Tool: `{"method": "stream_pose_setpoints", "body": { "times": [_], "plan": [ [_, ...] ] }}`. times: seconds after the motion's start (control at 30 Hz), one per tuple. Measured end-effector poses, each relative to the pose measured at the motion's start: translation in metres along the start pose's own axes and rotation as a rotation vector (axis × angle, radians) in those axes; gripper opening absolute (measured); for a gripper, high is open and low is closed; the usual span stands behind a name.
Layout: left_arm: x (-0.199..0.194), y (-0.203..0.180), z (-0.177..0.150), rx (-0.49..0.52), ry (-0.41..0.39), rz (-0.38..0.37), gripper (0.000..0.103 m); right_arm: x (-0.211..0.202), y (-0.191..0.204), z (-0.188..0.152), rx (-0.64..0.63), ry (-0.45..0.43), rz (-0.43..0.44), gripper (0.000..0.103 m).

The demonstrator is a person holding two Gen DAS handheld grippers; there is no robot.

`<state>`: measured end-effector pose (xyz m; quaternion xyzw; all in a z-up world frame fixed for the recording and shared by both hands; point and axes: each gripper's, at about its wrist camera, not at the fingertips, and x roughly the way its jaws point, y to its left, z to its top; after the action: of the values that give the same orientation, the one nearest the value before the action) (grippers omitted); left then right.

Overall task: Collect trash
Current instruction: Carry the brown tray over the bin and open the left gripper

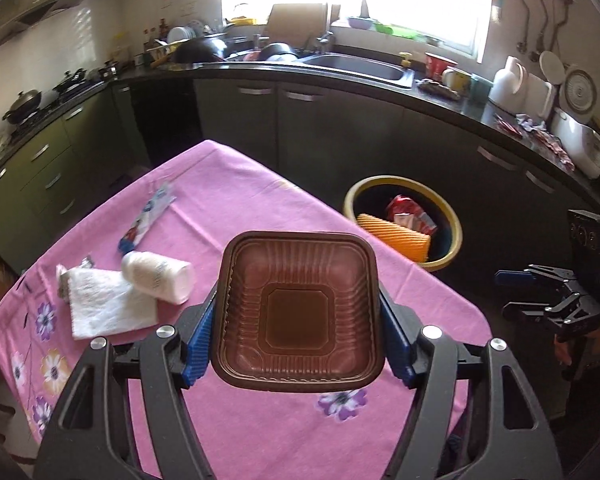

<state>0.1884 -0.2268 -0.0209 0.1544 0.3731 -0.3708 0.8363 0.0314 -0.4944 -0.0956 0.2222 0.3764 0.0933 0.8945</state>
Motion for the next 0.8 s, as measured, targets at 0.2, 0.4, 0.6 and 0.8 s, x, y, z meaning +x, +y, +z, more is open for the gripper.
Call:
{"method": "stream_pose_setpoints", "body": {
  "times": [0.2, 0.4, 0.6, 0.8],
  "plan": [
    [0.066, -0.063, 0.050, 0.082, 0.047, -0.111, 0.066, -0.021, -0.040, -0.011, 0.066, -0.029, -0.019, 0.079],
    [0.146, -0.108, 0.089, 0.122, 0.126, -0.176, 0.066, -0.037, -0.071, -0.021, 0.106, -0.044, -0.051, 0.080],
    [0.235, -0.135, 0.108, 0.112, 0.237, -0.202, 0.067, -0.045, -0.086, -0.026, 0.136, -0.057, -0.058, 0.083],
    [0.294, -0.145, 0.123, 0.081, 0.290, -0.179, 0.071, -0.043, -0.089, -0.026, 0.150, -0.050, -0.062, 0.083]
  ]
}}
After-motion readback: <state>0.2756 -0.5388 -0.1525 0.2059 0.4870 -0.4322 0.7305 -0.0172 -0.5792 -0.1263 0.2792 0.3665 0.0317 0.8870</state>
